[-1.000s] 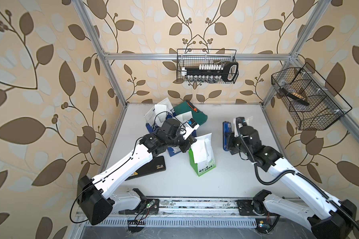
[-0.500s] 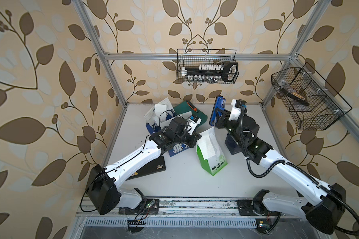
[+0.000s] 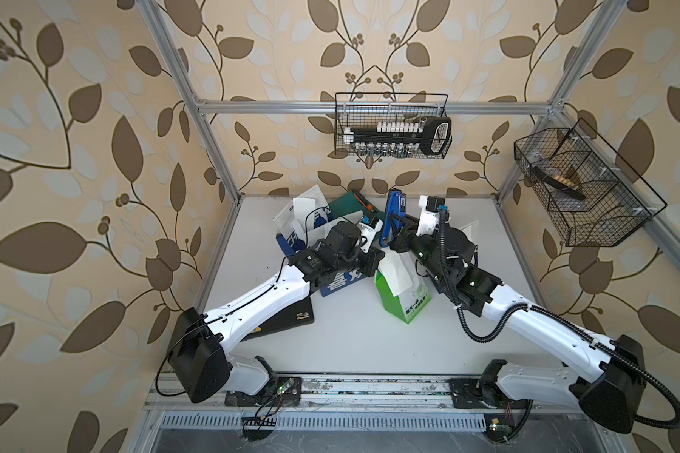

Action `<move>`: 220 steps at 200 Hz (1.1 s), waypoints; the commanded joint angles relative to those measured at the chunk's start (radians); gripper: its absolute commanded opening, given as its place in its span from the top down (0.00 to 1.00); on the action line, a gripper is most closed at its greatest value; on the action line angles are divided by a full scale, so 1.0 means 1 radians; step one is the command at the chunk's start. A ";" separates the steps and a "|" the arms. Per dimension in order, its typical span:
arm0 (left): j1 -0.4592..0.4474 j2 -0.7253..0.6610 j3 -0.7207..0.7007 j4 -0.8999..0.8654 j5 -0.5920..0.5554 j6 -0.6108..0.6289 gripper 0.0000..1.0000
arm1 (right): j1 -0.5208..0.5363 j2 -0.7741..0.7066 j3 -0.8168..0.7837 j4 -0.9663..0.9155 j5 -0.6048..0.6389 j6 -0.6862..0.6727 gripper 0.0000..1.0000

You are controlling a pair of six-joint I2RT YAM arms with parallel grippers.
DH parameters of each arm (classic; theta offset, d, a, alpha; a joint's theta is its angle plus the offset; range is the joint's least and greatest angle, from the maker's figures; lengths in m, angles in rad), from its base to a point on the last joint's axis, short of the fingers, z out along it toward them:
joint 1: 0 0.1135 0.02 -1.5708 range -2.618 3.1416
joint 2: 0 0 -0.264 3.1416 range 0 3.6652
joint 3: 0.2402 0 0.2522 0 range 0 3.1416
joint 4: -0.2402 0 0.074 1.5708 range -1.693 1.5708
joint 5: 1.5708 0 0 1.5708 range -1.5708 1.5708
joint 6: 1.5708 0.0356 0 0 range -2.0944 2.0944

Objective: Staple the receipts to the bags
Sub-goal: Place the stapler in the takeout bag.

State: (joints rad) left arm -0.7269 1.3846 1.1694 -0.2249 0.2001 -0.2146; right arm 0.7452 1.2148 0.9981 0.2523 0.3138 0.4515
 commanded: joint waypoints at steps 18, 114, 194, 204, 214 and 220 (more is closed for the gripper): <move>-0.004 -0.026 0.020 0.063 0.004 -0.019 1.00 | 0.004 0.002 -0.015 0.130 0.037 -0.014 1.00; -0.003 -0.016 0.029 0.052 0.023 -0.032 1.00 | -0.036 0.064 0.060 0.235 -0.007 -0.106 1.00; -0.003 -0.005 0.045 0.054 0.023 -0.040 1.00 | -0.074 0.091 0.068 0.205 -0.071 -0.064 1.00; -0.003 -0.004 0.050 0.052 0.019 -0.040 1.00 | -0.071 0.089 0.058 0.189 -0.075 -0.053 1.00; -0.004 -0.002 0.054 0.049 0.013 -0.041 1.00 | -0.066 0.085 0.045 0.179 -0.076 -0.044 1.00; -0.004 -0.001 0.056 0.048 0.011 -0.039 1.00 | -0.060 0.080 0.039 0.173 -0.077 -0.042 1.00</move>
State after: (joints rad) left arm -0.7265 1.3853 1.1706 -0.2134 0.2047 -0.2440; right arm 0.6697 1.3121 1.0340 0.3798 0.2565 0.3771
